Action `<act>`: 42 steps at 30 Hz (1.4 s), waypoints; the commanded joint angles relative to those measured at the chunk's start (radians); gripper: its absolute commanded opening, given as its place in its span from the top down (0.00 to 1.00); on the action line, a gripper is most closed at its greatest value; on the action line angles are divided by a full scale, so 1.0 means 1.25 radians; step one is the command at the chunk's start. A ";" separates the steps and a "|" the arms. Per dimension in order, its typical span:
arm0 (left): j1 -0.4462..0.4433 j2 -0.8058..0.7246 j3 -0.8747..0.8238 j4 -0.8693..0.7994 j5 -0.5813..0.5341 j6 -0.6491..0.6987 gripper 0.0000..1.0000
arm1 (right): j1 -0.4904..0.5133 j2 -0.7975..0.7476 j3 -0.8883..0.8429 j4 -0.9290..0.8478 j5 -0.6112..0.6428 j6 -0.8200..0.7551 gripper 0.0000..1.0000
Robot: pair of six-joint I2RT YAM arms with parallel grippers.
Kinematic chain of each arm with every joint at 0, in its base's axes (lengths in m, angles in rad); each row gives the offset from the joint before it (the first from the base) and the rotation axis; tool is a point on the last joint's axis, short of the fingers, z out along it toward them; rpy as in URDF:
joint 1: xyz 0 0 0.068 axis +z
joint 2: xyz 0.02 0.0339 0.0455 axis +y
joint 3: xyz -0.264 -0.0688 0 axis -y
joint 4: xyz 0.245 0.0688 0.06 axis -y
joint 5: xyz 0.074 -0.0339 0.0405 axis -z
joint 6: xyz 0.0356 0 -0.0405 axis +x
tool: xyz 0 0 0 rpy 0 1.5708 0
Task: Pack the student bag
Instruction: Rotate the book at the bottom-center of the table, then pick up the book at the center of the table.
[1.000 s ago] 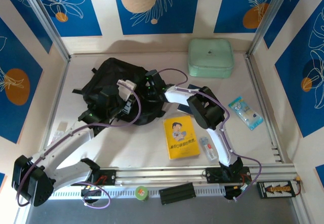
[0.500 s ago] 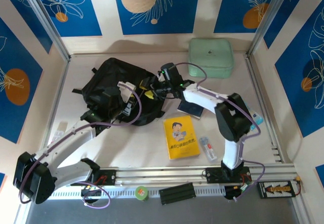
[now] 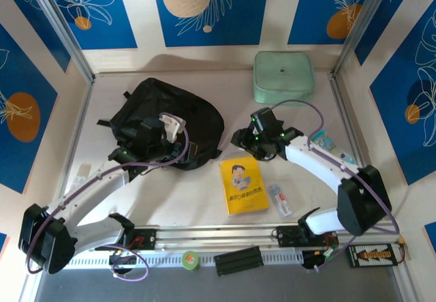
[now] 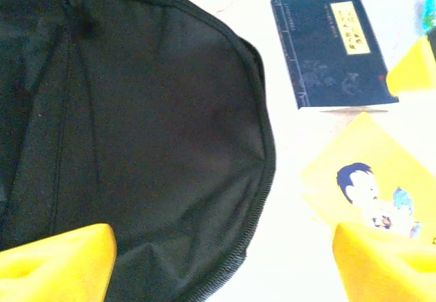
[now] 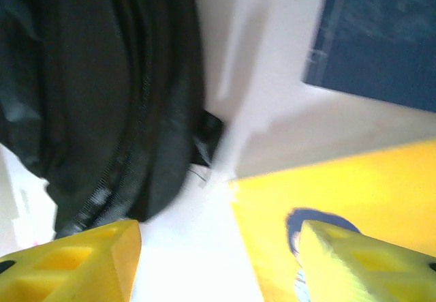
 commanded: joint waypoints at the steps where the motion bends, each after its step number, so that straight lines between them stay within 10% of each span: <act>1: -0.007 -0.010 0.042 -0.036 0.049 -0.076 0.13 | 0.017 -0.022 -0.057 -0.084 0.028 -0.049 0.34; 6: -0.034 0.019 0.030 0.040 0.072 -0.137 0.10 | 0.035 0.019 -0.113 0.055 -0.098 0.012 0.31; 18: -0.125 0.087 0.029 0.045 0.010 -0.287 0.07 | 0.002 0.169 -0.125 0.119 -0.054 0.116 0.34; 36: -0.291 0.349 0.168 -0.029 0.025 -0.352 0.14 | -0.055 -0.084 -0.145 -0.179 0.194 0.068 0.38; 42: -0.317 0.473 0.233 -0.050 0.101 -0.336 0.24 | -0.068 -0.136 -0.212 -0.173 0.127 0.010 0.49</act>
